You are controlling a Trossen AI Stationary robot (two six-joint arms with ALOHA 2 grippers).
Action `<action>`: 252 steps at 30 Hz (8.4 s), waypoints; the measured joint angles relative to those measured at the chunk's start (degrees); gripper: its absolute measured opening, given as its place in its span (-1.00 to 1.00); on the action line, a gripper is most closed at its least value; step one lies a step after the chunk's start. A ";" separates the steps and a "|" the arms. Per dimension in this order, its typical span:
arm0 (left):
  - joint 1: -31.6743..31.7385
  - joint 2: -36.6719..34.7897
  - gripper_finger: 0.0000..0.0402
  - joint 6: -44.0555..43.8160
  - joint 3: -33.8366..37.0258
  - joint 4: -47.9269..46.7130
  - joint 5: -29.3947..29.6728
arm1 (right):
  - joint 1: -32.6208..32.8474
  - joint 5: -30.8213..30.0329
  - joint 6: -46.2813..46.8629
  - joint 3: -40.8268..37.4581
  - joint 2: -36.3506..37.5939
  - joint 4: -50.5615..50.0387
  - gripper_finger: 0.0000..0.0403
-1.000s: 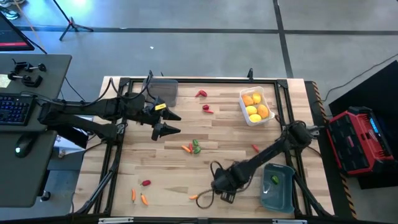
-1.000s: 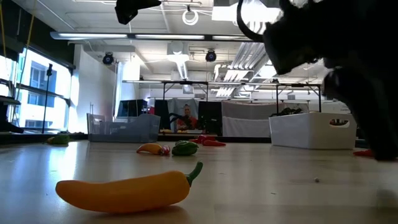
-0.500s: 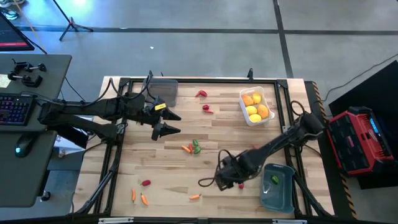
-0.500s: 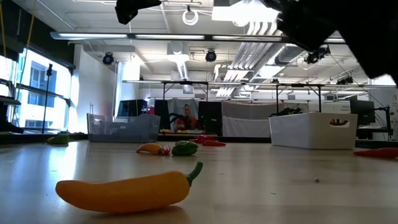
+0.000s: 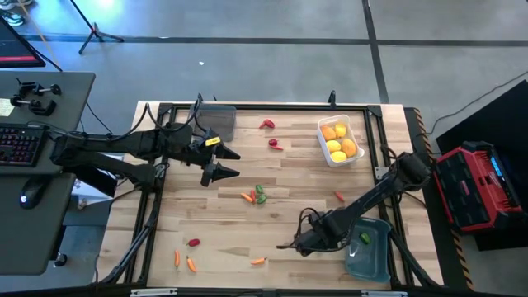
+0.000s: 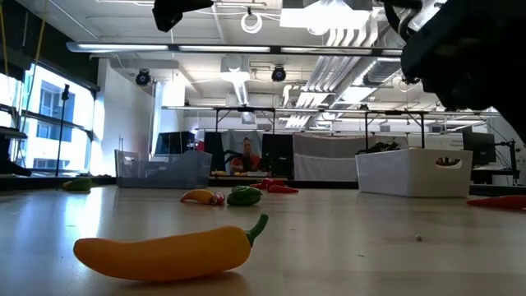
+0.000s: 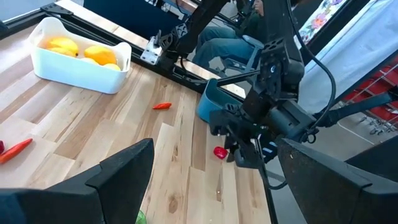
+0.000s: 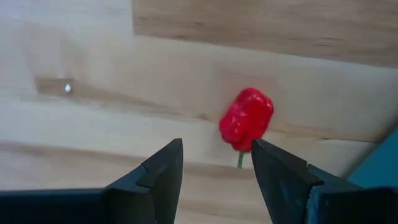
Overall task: Sort produce into baskets
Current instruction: Put the red chili pepper into the blue bin, then put the green chili pepper into the blue bin
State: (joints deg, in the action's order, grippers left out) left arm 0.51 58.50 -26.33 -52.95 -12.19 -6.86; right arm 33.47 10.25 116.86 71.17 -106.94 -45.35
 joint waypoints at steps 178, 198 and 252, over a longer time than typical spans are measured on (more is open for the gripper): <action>-9.40 59.30 0.14 -6.24 -25.86 -22.74 12.10 | -5.38 -34.15 -25.45 1.32 32.76 -29.01 0.18; -11.37 44.90 -0.83 7.79 -24.75 -15.25 15.40 | -1.95 -23.06 -23.51 1.82 35.12 -31.75 0.16; -18.32 48.68 -0.96 1.60 -20.38 28.70 9.06 | 8.80 -33.44 -20.86 1.42 29.33 -44.10 -0.99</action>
State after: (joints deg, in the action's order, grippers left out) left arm -17.80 107.18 -24.72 -73.32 16.52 2.20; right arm 42.27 -23.19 96.01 72.59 -77.60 -89.45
